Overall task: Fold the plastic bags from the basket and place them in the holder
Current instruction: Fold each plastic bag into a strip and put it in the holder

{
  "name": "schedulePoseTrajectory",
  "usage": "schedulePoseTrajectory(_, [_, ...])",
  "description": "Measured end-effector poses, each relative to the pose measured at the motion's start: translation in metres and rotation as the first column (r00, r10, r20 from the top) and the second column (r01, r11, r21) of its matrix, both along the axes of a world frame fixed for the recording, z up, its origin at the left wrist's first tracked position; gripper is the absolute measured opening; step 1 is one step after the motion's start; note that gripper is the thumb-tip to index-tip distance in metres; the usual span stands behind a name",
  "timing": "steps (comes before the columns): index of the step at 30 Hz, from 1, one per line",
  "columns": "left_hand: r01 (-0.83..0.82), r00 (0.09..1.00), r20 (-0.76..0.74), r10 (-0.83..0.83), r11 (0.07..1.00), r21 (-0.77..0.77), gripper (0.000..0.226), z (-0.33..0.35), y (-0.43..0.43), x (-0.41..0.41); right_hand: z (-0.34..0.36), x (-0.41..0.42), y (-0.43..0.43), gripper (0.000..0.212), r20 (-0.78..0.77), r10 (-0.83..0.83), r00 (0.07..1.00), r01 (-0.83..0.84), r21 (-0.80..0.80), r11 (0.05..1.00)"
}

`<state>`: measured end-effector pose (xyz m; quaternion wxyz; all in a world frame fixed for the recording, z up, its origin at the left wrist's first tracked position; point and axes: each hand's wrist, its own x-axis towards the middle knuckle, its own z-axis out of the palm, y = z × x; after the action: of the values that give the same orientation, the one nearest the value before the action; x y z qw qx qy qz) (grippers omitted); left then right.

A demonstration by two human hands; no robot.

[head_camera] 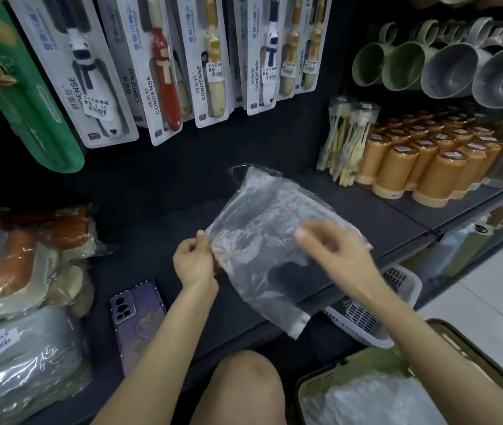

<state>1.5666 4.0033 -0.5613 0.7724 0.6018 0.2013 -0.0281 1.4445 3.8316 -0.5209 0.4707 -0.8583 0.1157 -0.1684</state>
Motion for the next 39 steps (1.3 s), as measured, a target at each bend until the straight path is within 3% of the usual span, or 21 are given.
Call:
schedulePoseTrajectory(3, [-0.004,1.0,0.002,0.003,0.999,0.037,0.034,-0.008,0.002,-0.003,-0.034,-0.023,0.01,0.077,-0.287,0.105,0.952,-0.135,-0.087,0.987])
schedulePoseTrajectory(5, [0.028,0.999,-0.024,-0.028,1.0,0.006,0.028,-0.007,0.007,-0.005,-0.049,-0.024,0.006,0.058,-0.316,0.106,0.943,-0.171,-0.187,0.967])
schedulePoseTrajectory(7, [0.058,0.996,-0.065,-0.06,0.998,-0.029,0.014,-0.003,0.014,-0.008,-0.059,-0.024,0.002,0.023,-0.286,0.109,0.952,-0.185,-0.253,0.949])
schedulePoseTrajectory(8, [0.069,0.994,-0.08,-0.072,0.997,-0.037,0.007,0.0,0.018,-0.009,-0.062,-0.025,0.0,0.015,-0.275,0.123,0.954,-0.199,-0.272,0.942])
schedulePoseTrajectory(9, [0.078,0.993,-0.087,-0.081,0.996,-0.04,0.006,0.002,0.022,-0.009,-0.067,-0.026,-0.003,0.02,-0.27,0.139,0.953,-0.214,-0.27,0.939])
schedulePoseTrajectory(11, [0.085,0.992,-0.091,-0.087,0.996,-0.027,0.011,0.003,0.03,-0.008,-0.07,-0.031,-0.008,0.022,-0.245,0.165,0.955,-0.213,-0.187,0.959])
schedulePoseTrajectory(13, [0.099,0.991,-0.094,-0.097,0.995,0.017,0.013,0.002,0.035,-0.007,-0.065,-0.037,-0.015,0.014,-0.199,0.171,0.965,-0.176,-0.006,0.984])
schedulePoseTrajectory(16, [0.218,0.97,-0.127,-0.206,0.972,0.084,0.016,0.001,0.037,-0.008,-0.055,-0.045,-0.031,0.013,-0.149,0.151,0.977,-0.119,0.206,0.971])
schedulePoseTrajectory(19, [0.415,0.902,-0.183,-0.39,0.901,0.124,0.029,0.004,0.032,-0.018,-0.054,-0.047,-0.042,0.014,-0.156,0.134,0.979,-0.089,0.267,0.96])
schedulePoseTrajectory(22, [0.482,0.867,-0.189,-0.461,0.872,0.083,0.034,0.006,0.028,-0.028,-0.054,-0.045,-0.043,0.015,-0.172,0.139,0.975,-0.078,0.318,0.945])
schedulePoseTrajectory(26, [0.45,0.886,-0.146,-0.44,0.892,0.043,0.008,0.003,0.026,-0.033,-0.055,-0.045,-0.041,0.014,-0.17,0.163,0.972,-0.088,0.381,0.92])
schedulePoseTrajectory(33, [0.28,0.96,-0.001,-0.281,0.954,0.111,0.008,-0.003,0.035,-0.023,-0.053,-0.049,-0.069,0.008,-0.19,0.122,0.974,-0.008,0.512,0.859])
schedulePoseTrajectory(39, [0.228,0.952,0.123,-0.279,0.919,0.321,0.01,-0.006,0.039,-0.019,-0.047,-0.051,-0.102,0.036,-0.26,0.151,0.954,0.061,0.66,0.749])
